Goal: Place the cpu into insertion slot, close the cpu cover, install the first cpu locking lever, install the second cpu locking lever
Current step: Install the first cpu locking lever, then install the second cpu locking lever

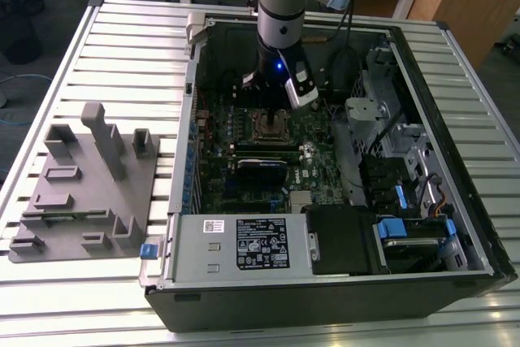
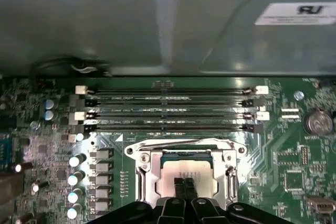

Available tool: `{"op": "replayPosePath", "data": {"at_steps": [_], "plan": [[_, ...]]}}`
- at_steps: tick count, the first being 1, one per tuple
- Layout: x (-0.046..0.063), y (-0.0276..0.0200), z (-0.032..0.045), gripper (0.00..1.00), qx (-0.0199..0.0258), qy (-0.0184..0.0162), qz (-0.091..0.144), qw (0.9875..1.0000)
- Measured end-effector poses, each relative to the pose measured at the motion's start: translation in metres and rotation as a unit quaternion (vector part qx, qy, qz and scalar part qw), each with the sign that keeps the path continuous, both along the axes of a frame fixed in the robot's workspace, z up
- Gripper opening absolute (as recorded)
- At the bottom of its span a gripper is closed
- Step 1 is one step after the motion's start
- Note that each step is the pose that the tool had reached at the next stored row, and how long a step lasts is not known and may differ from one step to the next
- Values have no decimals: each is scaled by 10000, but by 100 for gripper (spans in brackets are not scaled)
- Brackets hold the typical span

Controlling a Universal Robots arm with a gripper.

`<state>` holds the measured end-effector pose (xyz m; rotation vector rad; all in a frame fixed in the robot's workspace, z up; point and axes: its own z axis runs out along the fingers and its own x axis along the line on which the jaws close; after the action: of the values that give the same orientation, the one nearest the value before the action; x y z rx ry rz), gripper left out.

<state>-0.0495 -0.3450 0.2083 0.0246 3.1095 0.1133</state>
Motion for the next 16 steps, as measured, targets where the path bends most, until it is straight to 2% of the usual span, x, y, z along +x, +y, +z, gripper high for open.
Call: {"op": "replayPosePath", "data": {"at_steps": [6,9,11,16], "plan": [[0,0,42,11,14,0,60,10000],[0,0,43,11,17,0,63,10000],[0,0,44,11,16,0,179,9998],[0,0,44,11,16,0,182,9998]]}}
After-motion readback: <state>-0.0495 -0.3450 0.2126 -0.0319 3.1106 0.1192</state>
